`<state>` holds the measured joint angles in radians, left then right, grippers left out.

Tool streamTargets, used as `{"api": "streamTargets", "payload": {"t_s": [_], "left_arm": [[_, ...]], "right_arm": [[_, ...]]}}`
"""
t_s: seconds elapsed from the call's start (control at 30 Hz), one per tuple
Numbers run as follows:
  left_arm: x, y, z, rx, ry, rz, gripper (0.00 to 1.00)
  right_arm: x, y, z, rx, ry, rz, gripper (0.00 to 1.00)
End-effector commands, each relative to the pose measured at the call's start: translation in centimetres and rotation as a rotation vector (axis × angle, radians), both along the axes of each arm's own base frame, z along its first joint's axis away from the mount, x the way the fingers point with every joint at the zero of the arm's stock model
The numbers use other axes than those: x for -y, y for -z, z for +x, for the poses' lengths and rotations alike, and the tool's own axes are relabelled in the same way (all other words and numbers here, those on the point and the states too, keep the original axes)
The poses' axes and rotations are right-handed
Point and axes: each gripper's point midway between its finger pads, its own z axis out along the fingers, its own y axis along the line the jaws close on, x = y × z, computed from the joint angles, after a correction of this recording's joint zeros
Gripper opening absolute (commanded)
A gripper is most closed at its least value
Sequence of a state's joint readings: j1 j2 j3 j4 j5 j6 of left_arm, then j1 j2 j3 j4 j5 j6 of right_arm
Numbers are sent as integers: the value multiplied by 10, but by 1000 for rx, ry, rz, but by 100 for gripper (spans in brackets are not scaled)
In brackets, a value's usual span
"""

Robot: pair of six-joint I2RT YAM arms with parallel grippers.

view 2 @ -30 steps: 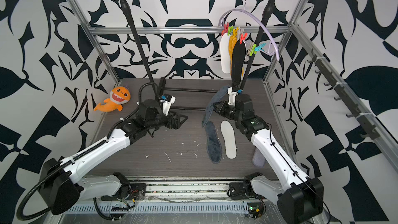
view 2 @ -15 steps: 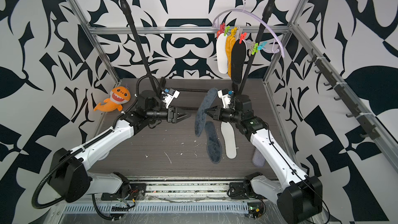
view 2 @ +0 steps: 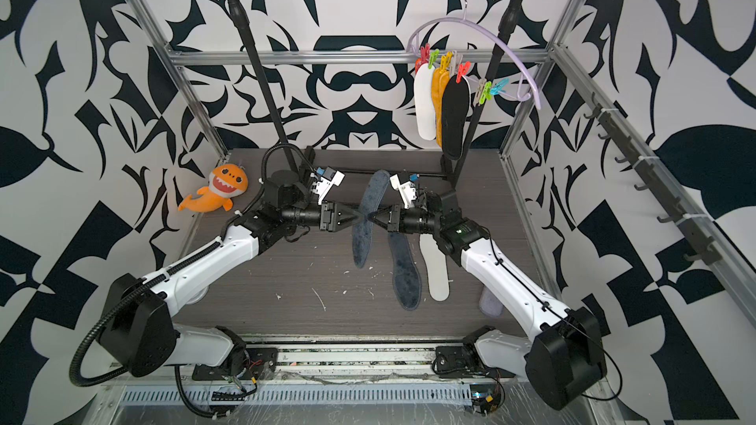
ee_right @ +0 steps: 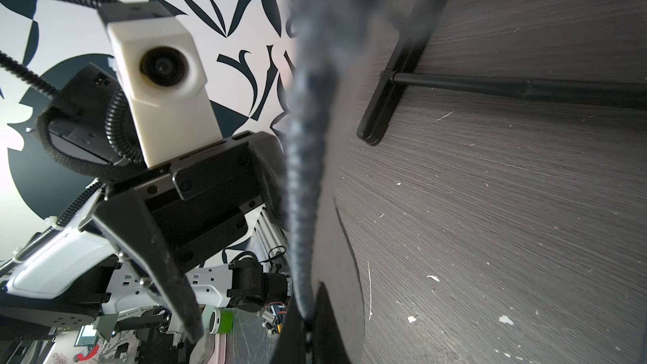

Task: Take the shoe insoles off the hanger
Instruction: Place the insole at the center of the board.

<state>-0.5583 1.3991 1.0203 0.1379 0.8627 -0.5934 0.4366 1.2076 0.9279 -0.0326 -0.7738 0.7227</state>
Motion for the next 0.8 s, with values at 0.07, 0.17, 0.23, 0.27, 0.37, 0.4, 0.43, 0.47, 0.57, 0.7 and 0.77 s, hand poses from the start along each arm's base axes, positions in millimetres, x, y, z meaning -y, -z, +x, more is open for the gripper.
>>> {"api": "streamTargets", "payload": {"t_s": [0.07,0.17,0.23,0.27,0.37,0.4,0.43,0.47,0.57,0.7,0.77], "left_arm": [[-6,6,1,-6,-5,2,67],[-21,9,10,-12,-71,14,77],[-32,10,17,-12,-111,16,79],[-36,10,19,-13,-123,16,81],[-39,8,20,-14,-119,3,81],[-38,6,19,-17,-104,-6,81],[-36,4,18,-20,-90,-17,80],[-35,2,17,-21,-78,-32,80],[-32,-4,15,-27,-44,-72,78],[-29,-4,14,-43,-18,-86,74],[-29,-4,12,-49,-8,-91,73]], "right_arm": [[-4,-36,-1,99,-19,54,0],[-1,-38,-3,110,-11,38,0],[-1,-38,-4,109,-15,37,0],[-2,-37,-5,107,-22,39,0],[-4,-39,-7,108,-37,46,0],[-5,-39,-8,108,-43,49,0],[-7,-40,-8,110,-46,51,0],[-9,-40,-8,110,-53,53,0],[-15,-40,-10,110,-70,53,0],[-24,-40,-11,111,-86,54,0],[-26,-39,-10,110,-91,53,0]]}}
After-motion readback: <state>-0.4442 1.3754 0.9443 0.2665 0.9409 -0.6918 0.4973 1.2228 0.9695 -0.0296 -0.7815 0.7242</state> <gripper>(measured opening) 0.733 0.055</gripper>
